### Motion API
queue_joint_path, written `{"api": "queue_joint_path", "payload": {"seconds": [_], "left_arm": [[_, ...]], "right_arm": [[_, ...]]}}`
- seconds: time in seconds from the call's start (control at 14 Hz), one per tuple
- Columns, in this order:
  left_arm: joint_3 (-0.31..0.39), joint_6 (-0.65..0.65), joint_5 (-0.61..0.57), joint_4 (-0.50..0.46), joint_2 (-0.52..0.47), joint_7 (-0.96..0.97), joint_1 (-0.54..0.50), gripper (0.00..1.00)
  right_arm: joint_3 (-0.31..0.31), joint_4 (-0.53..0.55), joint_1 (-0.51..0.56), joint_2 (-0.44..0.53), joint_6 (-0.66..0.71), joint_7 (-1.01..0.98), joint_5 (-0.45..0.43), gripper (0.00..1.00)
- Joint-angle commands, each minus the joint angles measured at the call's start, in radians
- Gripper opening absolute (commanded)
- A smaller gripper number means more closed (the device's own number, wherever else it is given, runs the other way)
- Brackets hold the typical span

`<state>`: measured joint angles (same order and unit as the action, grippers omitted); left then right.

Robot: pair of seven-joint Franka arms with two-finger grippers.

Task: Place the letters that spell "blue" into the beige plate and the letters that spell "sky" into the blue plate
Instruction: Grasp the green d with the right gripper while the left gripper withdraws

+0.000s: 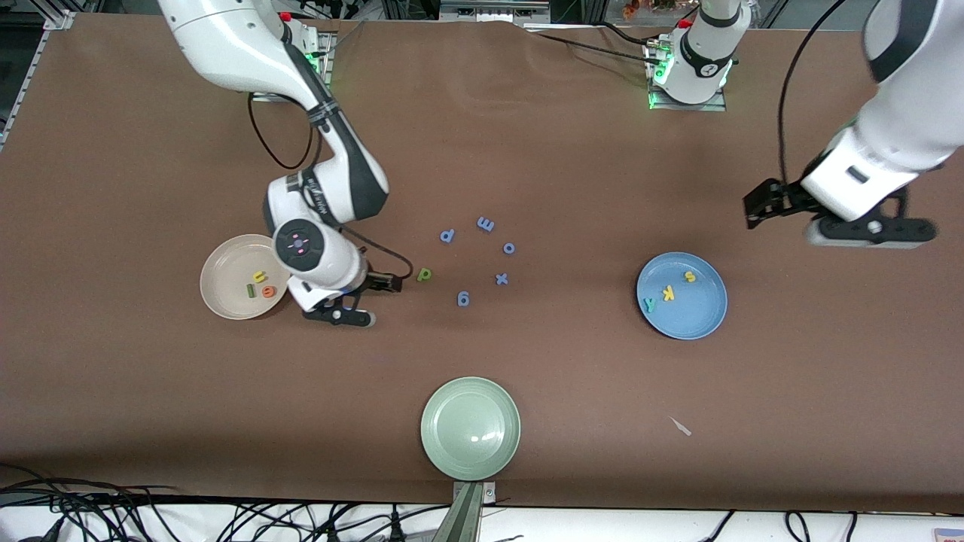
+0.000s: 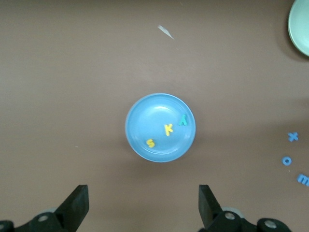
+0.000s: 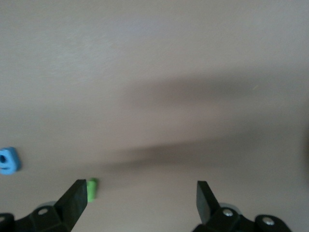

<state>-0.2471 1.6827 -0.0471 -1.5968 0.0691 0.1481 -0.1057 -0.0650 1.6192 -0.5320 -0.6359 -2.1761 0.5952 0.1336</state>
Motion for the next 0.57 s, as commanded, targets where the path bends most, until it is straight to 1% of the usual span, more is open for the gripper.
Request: {"api": "queue_joint_path", "payload": {"seconds": [0.0, 0.21, 0.5], "left_arm": [[0.071, -0.001, 0.032, -0.018, -0.032, -0.024, 0.038, 1.00], [0.075, -0.050, 0.029, -0.025, -0.045, -0.055, 0.035, 1.00], [0.074, -0.081, 0.024, -0.014, -0.038, -0.058, 0.031, 1.00]], "right_arm": [[-0.004, -0.007, -0.061, -0.016, -0.040, 0.196, 0.014, 1.00], [-0.004, 0.001, -0.121, -0.048, -0.096, 0.337, 0.018, 1.00], [-0.004, 0.007, -0.138, -0.077, -0.120, 0.365, 0.020, 1.00]]}}
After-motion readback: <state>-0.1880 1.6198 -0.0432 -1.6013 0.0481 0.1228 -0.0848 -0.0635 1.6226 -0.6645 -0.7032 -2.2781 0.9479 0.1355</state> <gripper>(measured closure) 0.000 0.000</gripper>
